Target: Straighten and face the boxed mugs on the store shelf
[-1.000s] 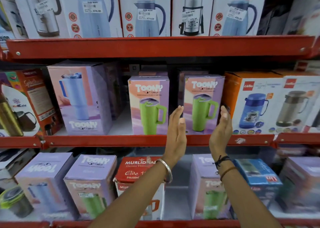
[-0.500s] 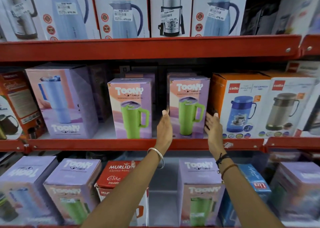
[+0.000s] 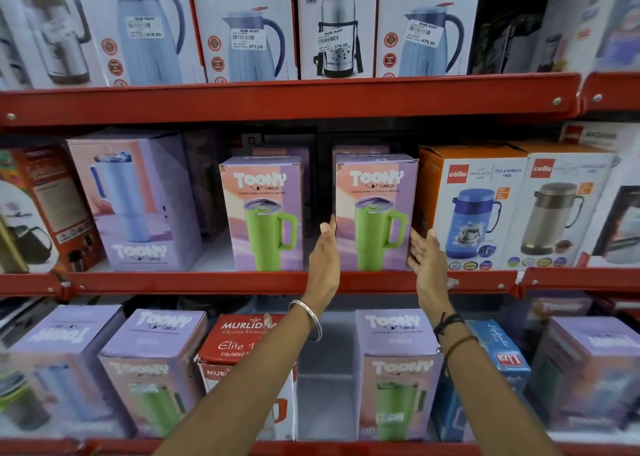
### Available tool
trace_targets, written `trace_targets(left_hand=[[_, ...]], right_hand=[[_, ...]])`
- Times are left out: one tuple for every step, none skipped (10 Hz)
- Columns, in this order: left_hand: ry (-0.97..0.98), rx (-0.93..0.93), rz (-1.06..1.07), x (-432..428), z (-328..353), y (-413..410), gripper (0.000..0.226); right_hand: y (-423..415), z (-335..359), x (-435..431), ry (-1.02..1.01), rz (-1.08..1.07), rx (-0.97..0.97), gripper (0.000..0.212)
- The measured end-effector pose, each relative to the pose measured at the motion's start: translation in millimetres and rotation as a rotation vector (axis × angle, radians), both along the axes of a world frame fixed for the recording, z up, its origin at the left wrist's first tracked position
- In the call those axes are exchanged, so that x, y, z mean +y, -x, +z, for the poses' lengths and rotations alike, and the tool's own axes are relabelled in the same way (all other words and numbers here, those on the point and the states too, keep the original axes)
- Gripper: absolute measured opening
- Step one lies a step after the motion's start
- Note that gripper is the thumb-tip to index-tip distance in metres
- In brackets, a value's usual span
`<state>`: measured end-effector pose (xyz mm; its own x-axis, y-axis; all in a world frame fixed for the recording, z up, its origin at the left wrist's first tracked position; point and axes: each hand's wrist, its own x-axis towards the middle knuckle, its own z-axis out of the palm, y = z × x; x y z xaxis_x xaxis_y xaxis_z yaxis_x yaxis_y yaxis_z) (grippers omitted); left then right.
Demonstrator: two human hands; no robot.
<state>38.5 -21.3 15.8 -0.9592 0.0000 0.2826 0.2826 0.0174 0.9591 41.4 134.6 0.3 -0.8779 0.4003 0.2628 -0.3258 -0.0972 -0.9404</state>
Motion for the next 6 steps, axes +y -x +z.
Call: trace_targets(left_hand=[[0.001,-0.013,-0.012,-1,3,-5,0.087],[0.060,-0.010,-0.007,1,7,-10,0.082],[0.072,0.005,-0.030,-1,5,-9,0.080],[0.144,0.064,-0.053,-3,4,-14,0.072],[0.125,0.224,-0.040,-4,10,-16,0.058],[0.152,0.450,0.013,-11,41,-20,0.053]], right_hand=[[-4,3,-1,0.003,-0.007,-0.009,0.057],[-4,4,-3,-0.008,-0.016,-0.026,0.058],[-2,1,-5,-0.053,-0.024,-0.050,0.056],[-7,2,-10,-0.220,-0.120,-0.055,0.048],[-15,19,-22,-0.596,-0.341,0.149,0.056],[-21,63,-36,-0.756,-0.357,0.398,0.060]])
